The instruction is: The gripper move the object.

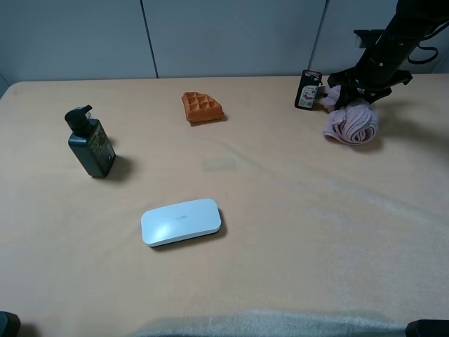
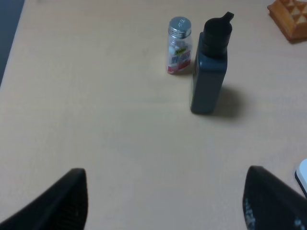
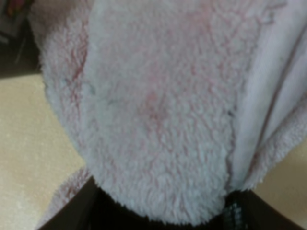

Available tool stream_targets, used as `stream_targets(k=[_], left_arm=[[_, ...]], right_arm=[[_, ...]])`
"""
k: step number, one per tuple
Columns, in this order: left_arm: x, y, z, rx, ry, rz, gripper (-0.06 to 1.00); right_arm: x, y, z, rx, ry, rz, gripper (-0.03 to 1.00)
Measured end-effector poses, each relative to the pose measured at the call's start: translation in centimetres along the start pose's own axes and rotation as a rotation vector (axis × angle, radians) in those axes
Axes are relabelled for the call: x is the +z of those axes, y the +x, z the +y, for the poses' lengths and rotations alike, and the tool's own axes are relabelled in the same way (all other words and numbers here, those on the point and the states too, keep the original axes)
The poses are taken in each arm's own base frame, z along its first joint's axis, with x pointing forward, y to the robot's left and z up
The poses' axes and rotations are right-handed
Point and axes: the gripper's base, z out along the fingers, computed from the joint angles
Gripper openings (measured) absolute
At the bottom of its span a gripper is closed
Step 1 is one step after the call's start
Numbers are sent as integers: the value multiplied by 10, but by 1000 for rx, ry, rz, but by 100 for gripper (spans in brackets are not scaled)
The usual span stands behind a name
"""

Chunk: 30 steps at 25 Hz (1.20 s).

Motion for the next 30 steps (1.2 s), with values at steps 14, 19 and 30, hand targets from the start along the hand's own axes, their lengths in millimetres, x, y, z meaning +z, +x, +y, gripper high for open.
stream_targets(k=[14,19,30], left_arm=[[0,0,0,0,0,0,74],[0,0,0,0,0,0,74],[0,0,0,0,0,0,74]], right_arm=[[0,1,0,-6,5,9,69],[-1,2,0,7,3,17,69],[-84,-2,11,79,0,-130,69]])
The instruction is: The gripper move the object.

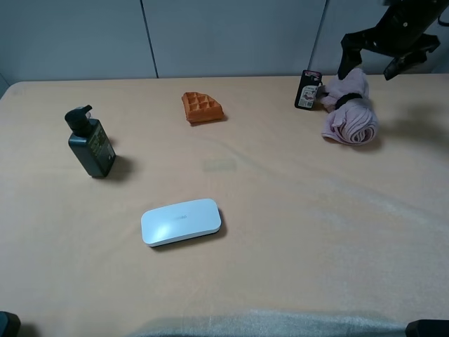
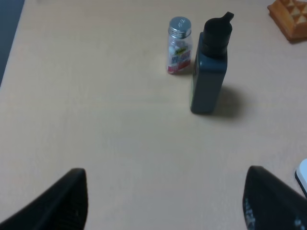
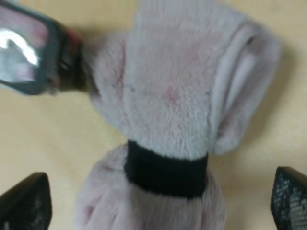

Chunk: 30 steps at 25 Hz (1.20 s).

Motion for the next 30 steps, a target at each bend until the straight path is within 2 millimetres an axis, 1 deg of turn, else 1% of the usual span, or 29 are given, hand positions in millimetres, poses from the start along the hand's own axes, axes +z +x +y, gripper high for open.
stream_targets(k=[3,7,11,15,17,20,23,27,28,30], left_arm=[[0,0,0,0,0,0,74],[0,0,0,0,0,0,74],[0,0,0,0,0,0,74],[0,0,0,0,0,0,74],[0,0,0,0,0,0,74],[0,0,0,0,0,0,74],[0,0,0,0,0,0,74],[0,0,0,0,0,0,74],[0,0,0,0,0,0,74],[0,0,0,0,0,0,74]], right_arm=[[-29,-1,4,22,-2,-50,69],[-75,4,10,19,-7,-118,69],[-133,18,18,1,-8,-198,69],[-195,42,23,-25,16,-296,69],[-227,58,26,-31,31,-346,69],[-264,90,28,-26,59,-414,69],[-282,126,26,-13,106,-451,69],[-288,179,21,17,165,-481,69],[-287,191,20,21,175,-489,69],[-290,222,19,29,195,-546,69]])
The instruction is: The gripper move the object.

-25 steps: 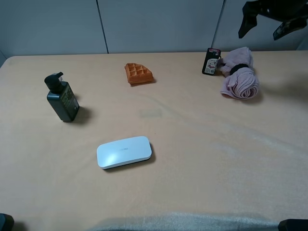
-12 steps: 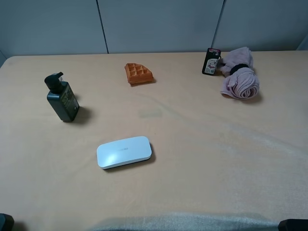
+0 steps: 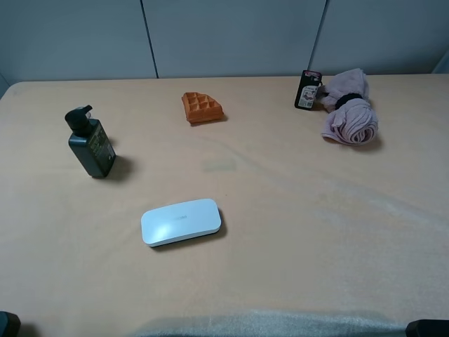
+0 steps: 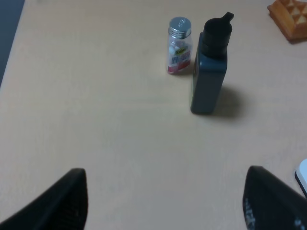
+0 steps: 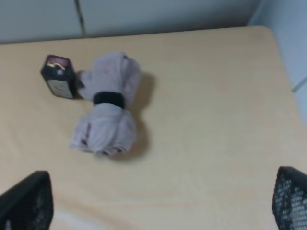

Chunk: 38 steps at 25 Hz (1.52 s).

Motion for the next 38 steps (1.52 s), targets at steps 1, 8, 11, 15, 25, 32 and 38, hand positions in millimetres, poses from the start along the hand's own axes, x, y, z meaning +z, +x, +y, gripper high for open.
stream_targets(k=[1,8,11,15,25,32,38], left_arm=[[0,0,0,0,0,0,74],[0,0,0,0,0,0,74],[0,0,0,0,0,0,74],[0,0,0,0,0,0,74],[0,0,0,0,0,0,74],[0,0,0,0,0,0,74],[0,0,0,0,0,0,74]], right_arm=[[-8,14,-2,2,7,-26,69],[-44,91,-10,4,28,-212,69],[-44,115,-11,4,30,-237,69],[-33,140,-12,-2,39,-239,69],[-7,183,-10,-4,23,-250,69],[-7,197,-10,-71,32,-290,69],[-6,197,-10,-78,33,-282,69]])
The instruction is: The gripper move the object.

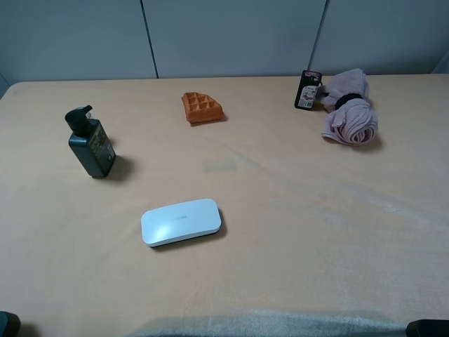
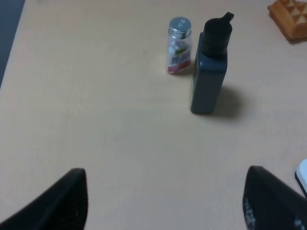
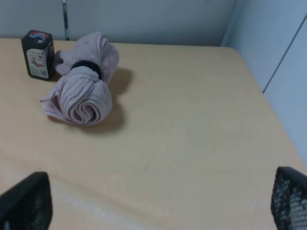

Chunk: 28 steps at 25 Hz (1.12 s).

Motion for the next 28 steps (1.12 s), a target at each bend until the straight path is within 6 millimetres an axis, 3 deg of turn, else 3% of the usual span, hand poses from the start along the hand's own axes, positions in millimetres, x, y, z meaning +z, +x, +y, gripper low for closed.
stream_targets(k=[28], left_arm=[[0,0,0,0,0,0,74]], right_arm=[[0,1,0,0,0,6,69]])
